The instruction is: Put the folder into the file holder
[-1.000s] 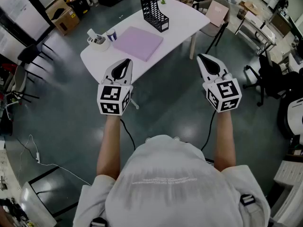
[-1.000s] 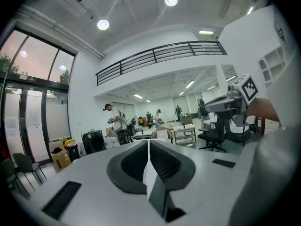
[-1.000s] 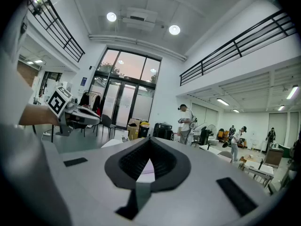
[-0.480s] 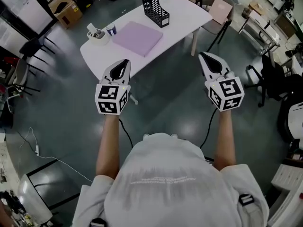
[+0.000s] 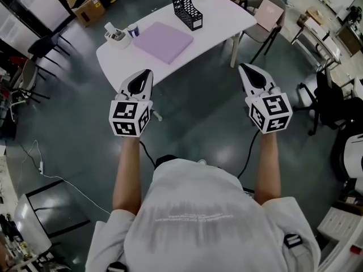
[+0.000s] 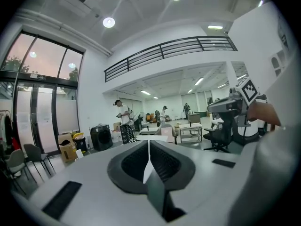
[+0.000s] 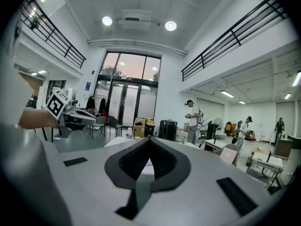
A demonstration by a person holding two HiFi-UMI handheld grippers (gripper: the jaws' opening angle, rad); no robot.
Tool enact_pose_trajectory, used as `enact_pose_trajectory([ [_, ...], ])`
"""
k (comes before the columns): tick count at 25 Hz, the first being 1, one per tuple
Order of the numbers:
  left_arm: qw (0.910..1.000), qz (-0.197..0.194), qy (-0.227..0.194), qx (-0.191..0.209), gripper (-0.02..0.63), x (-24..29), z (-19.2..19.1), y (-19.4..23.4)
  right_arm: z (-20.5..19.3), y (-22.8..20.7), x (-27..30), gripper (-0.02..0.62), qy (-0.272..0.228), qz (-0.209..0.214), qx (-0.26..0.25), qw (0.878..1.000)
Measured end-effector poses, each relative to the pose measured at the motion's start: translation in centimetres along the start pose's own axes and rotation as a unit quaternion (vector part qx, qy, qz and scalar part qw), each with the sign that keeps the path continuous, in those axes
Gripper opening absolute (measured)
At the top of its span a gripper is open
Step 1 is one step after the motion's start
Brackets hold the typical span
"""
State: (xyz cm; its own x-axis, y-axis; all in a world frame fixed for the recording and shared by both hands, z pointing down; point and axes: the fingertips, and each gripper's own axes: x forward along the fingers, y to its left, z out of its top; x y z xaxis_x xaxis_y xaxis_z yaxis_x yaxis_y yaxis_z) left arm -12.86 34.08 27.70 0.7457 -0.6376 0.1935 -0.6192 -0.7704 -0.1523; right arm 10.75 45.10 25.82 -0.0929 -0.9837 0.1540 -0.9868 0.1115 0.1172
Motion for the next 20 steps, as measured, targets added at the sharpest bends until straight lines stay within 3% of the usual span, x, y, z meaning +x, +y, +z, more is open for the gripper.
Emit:
enact_pose_trajectory([
  [4,1.0000,0.001,-0.003,0.000,0.029,-0.2,-0.1,-1.5,-0.2,-0.9,-0.9,0.026,-0.016,0.017,0.012,1.000],
  [5,1.0000,-0.004,-0.001,0.001,0.088,-0.1,-0.1,-1.9,-0.2,-0.9,-1.1,0.029,-0.019,0.022,0.013,1.000],
  [7,0.9998,-0.016,0.003,0.007,0.188,-0.1,-0.1,-2.6,-0.1,-0.9,-1.2,0.177,-0.023,0.033,0.009,0.999],
  [10,0.9993,-0.032,-0.002,0.016,0.284,-0.2,0.3,-3.2,0.4,-0.6,-1.2,0.292,-0.038,0.044,-0.007,0.998],
  [20,0.9995,-0.030,0.003,-0.006,0.293,1.1,-0.8,-2.0,-0.7,-1.2,0.4,0.324,-0.010,0.027,-0.040,0.999],
])
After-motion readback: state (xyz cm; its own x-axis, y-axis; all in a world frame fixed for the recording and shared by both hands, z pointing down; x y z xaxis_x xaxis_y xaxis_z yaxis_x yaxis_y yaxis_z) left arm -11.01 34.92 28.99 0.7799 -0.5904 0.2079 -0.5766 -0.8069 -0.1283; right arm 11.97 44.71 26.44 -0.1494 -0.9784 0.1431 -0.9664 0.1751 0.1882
